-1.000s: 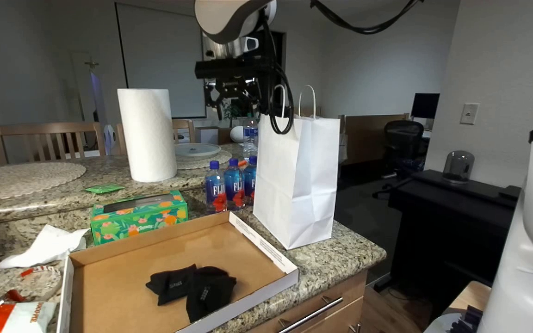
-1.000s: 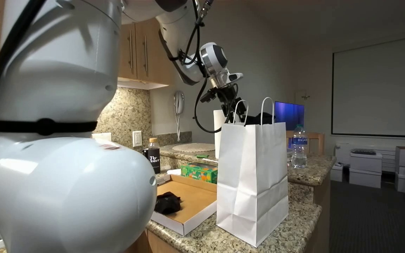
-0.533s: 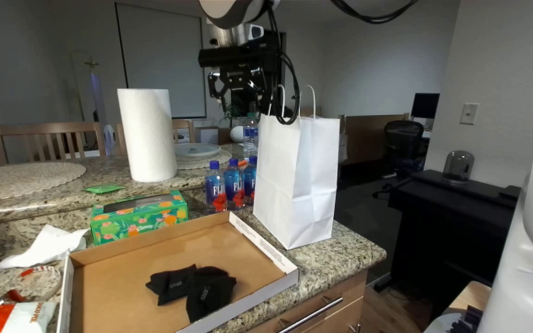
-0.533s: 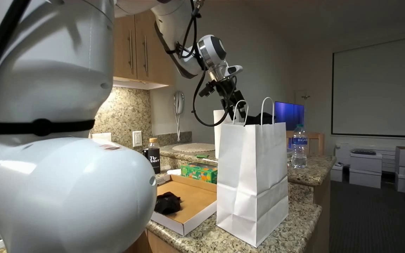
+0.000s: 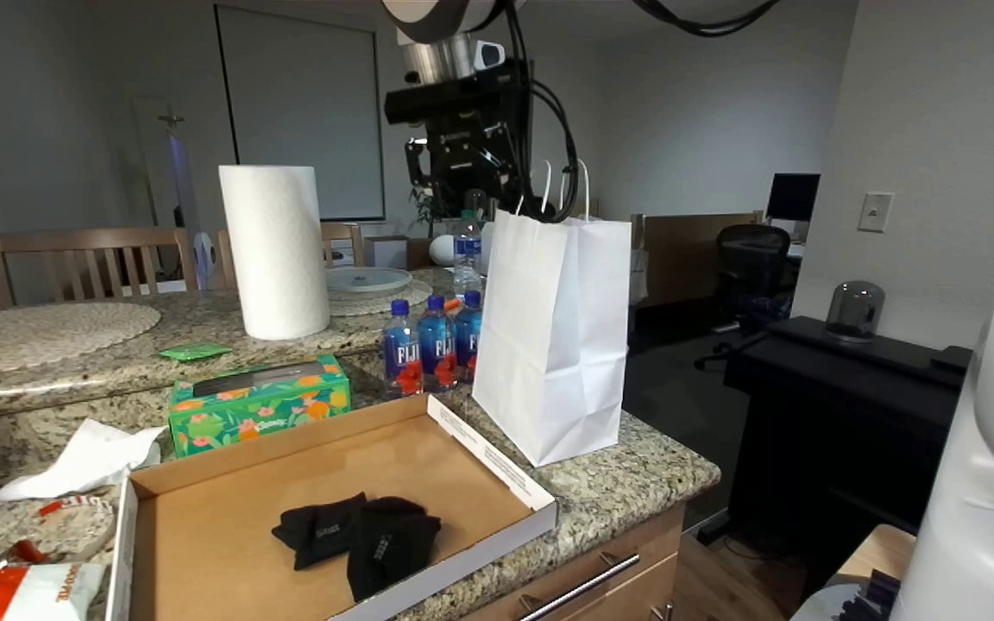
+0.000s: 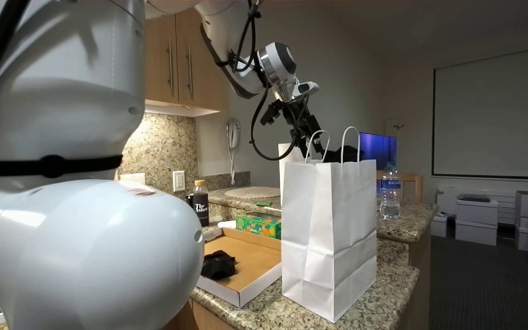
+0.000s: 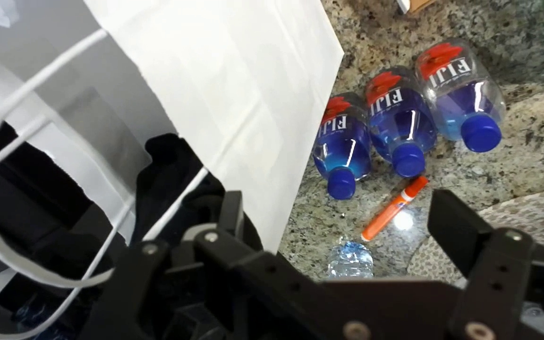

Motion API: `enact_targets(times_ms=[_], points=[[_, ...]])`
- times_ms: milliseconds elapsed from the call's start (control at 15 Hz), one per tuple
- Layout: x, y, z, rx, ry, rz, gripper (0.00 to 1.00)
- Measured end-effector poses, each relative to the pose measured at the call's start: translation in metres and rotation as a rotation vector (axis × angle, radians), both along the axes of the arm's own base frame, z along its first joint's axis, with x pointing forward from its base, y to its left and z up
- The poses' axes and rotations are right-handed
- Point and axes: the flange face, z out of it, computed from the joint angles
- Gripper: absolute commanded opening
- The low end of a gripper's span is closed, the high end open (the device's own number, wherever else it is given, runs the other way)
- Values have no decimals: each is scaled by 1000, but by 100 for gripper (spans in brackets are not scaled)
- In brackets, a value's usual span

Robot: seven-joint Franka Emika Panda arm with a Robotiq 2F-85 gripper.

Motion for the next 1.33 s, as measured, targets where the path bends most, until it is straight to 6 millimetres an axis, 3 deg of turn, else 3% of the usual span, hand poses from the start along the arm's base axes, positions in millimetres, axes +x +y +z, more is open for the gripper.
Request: enact_targets(times_ms=[267,867,1133,1333], points=[[-1,-15,-1,19,26,-40,100],[-12,-54,22,64,19,-128,100],[-19,-63,29,66,9,-137,100],[-12,-64,38,87,-63,-113,100]])
